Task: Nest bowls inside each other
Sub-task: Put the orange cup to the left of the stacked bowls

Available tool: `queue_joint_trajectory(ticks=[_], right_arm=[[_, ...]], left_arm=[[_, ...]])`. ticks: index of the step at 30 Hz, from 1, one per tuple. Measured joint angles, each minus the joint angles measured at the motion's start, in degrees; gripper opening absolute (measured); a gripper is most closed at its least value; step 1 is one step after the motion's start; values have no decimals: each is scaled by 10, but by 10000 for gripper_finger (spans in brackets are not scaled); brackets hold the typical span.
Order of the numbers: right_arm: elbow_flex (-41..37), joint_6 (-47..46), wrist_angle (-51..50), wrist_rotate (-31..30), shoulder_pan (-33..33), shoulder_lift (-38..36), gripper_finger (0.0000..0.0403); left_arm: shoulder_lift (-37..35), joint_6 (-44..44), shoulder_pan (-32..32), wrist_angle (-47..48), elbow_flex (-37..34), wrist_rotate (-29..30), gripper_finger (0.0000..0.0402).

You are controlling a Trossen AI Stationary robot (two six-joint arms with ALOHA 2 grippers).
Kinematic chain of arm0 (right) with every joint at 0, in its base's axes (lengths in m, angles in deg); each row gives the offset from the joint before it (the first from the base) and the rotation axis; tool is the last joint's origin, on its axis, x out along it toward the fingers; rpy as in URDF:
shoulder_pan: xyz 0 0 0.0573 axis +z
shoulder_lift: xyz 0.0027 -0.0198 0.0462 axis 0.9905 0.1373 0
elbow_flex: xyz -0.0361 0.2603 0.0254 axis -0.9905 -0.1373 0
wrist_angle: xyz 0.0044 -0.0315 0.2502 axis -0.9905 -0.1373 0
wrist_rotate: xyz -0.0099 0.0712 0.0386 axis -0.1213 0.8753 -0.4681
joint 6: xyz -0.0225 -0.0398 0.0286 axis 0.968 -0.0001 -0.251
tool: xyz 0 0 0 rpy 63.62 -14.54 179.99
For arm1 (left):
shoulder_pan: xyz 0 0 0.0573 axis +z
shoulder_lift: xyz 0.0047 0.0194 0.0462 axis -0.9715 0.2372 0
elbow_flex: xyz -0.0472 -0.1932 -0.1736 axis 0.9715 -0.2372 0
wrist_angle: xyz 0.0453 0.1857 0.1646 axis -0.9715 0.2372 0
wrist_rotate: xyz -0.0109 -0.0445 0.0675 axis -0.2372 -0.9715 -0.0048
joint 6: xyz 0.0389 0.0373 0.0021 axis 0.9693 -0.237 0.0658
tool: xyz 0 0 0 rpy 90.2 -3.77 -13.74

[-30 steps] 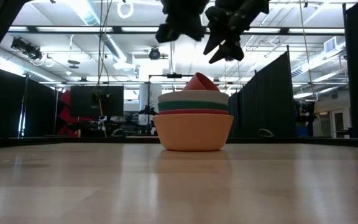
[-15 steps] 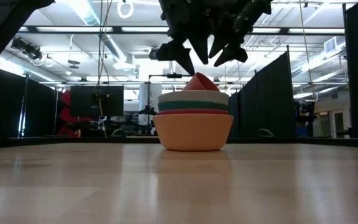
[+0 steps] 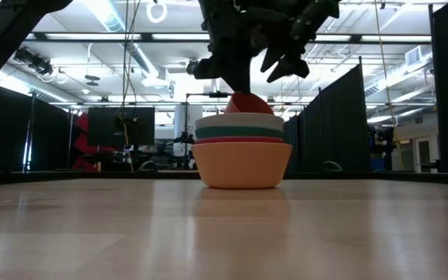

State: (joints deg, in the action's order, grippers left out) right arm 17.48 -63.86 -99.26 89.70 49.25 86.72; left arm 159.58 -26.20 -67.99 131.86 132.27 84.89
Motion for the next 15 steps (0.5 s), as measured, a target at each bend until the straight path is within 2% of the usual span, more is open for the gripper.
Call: queue_joint_trajectory(ticks=[10,15], right_arm=[[0,0,1,3,0,0,158],[0,-1,3,3,0,0,162]], left_arm=[[0,4,2,6,8,-4,0],[0,12,0,7,12,-5,20]])
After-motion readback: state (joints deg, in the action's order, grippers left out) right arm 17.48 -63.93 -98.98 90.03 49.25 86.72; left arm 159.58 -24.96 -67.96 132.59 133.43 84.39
